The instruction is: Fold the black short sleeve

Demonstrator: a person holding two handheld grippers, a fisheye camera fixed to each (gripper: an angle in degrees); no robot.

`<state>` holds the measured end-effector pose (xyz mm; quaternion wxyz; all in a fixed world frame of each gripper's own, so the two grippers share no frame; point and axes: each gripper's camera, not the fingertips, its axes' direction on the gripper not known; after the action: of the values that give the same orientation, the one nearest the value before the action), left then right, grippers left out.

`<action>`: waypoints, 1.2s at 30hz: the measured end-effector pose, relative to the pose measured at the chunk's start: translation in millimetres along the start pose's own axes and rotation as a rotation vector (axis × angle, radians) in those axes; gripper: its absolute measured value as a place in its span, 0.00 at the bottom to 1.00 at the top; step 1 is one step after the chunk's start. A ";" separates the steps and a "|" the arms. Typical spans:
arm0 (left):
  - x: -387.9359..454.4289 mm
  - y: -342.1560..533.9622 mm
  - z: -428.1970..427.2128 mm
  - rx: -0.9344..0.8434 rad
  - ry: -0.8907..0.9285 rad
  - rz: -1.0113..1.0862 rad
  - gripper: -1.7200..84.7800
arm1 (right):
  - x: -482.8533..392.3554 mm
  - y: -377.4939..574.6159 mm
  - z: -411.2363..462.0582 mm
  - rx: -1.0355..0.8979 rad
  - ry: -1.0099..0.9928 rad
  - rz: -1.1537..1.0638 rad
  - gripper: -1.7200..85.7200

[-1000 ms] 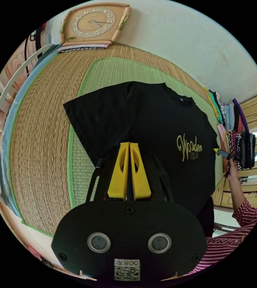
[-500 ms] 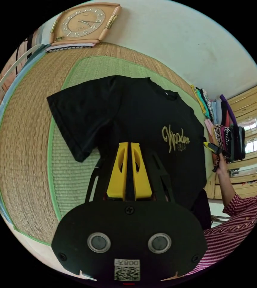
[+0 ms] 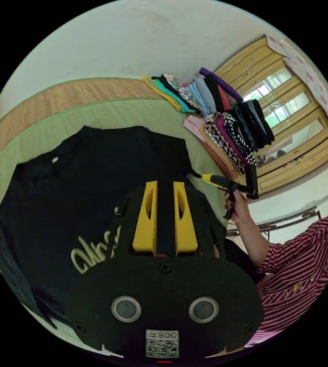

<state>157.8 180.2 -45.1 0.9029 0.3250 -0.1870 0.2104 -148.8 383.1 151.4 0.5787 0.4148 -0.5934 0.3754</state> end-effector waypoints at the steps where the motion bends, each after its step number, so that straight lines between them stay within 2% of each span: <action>1: 3.5 -11.2 10.9 -0.017 0.004 0.014 0.11 | 3.7 1.6 2.4 -0.004 -0.008 0.003 0.13; 7: 44.9 -103.2 112.4 -0.129 -0.006 0.172 0.13 | 13.2 7.3 0.9 -0.003 -0.046 -0.019 0.11; 12: 64.4 -152.4 189.0 -0.222 -0.103 0.265 0.13 | 27.2 7.1 -2.1 -0.007 -0.121 -0.009 0.09; 14: 67.7 -157.9 208.3 -0.252 -0.151 0.281 0.13 | 32.9 4.0 -0.6 -0.025 -0.168 -0.008 0.07; 18: 78.5 -157.8 218.8 -0.207 -0.302 0.350 0.10 | 28.3 3.3 -0.8 -0.053 -0.157 -0.029 0.05; 20: 77.5 -157.9 220.5 -0.194 -0.320 0.365 0.08 | 29.6 5.6 -1.6 -0.062 -0.171 -0.029 0.04; 23: 63.8 -163.2 215.6 -0.170 -0.278 0.316 0.06 | 30.1 13.5 -8.4 -0.045 -0.191 -0.027 0.03; 28: 28.1 -162.9 158.2 0.032 -0.103 0.183 0.05 | 10.6 24.0 -25.0 0.006 -0.208 -0.098 0.02; 33: -50.0 -127.8 93.5 0.232 0.068 -0.042 0.05 | -27.0 35.3 -31.7 0.030 -0.295 -0.216 0.02; 36: -92.8 -106.4 86.5 0.239 0.085 -0.150 0.05 | -45.3 42.1 -14.2 -0.027 -0.347 -0.264 0.02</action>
<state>115.7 24.1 -81.0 0.8780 0.4340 -0.0973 0.1769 -183.2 414.6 108.3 0.5176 0.5395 -0.6296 0.2113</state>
